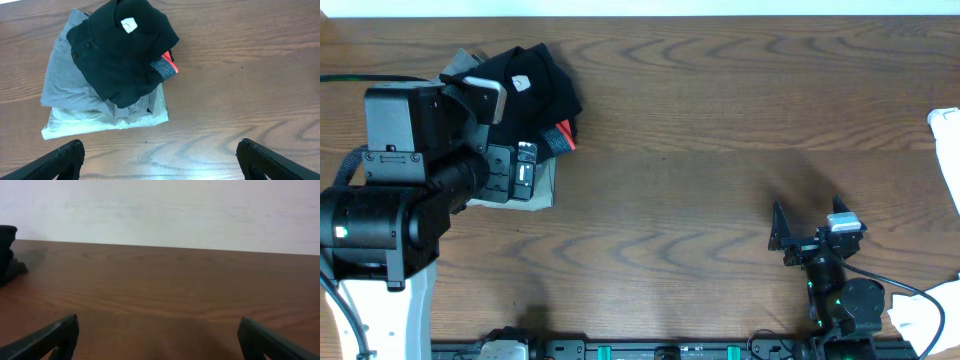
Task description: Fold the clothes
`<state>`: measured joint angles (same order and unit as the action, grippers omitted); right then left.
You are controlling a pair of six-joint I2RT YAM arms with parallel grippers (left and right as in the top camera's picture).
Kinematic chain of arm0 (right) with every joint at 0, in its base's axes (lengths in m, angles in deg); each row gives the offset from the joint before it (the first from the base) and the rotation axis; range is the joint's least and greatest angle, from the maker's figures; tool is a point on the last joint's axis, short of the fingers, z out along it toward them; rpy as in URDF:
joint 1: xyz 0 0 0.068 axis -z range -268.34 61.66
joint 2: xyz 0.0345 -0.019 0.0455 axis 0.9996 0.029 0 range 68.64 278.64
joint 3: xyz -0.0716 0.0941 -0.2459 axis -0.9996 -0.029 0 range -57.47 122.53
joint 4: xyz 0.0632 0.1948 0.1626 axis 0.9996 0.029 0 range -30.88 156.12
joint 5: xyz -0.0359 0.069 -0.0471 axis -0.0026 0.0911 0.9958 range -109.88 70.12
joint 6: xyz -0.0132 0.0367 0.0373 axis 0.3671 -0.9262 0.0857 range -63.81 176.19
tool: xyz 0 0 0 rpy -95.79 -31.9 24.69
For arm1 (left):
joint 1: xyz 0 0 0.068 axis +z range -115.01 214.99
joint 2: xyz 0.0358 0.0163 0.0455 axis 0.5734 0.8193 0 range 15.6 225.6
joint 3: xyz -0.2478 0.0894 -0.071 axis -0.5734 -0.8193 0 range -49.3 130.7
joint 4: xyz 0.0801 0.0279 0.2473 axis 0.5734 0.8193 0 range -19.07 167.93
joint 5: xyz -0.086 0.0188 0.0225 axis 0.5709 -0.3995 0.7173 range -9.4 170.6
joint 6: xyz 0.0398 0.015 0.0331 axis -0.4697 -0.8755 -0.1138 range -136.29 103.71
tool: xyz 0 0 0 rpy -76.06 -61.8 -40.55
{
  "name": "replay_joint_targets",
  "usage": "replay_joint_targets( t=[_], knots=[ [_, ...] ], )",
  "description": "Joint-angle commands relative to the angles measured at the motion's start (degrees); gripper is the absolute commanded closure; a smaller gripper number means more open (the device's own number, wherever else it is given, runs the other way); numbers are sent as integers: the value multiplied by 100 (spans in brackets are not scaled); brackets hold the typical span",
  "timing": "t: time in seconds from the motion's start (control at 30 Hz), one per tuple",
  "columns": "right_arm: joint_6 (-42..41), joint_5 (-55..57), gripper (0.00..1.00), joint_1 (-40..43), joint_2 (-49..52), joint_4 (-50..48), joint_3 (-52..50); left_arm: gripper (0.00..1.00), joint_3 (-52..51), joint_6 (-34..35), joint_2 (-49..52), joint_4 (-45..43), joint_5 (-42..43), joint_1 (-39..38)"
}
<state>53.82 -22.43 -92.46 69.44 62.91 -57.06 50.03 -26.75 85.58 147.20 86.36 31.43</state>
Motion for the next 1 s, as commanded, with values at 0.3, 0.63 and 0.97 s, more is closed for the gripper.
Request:
replay_joint_targets(
  t=[0.3, 0.63, 0.97],
  knots=[
    [-76, 61, 1, -50, 0, 31, -9, 2, -63, 28, -175, 232, -57, -22],
    [-76, 61, 1, -50, 0, 31, -9, 2, -1150, -304, -1794, -2004, -116, 7],
    [-76, 61, 1, -50, 0, 31, -9, 2, -3021, -278, -3735, -3283, -199, 4]
  ],
)
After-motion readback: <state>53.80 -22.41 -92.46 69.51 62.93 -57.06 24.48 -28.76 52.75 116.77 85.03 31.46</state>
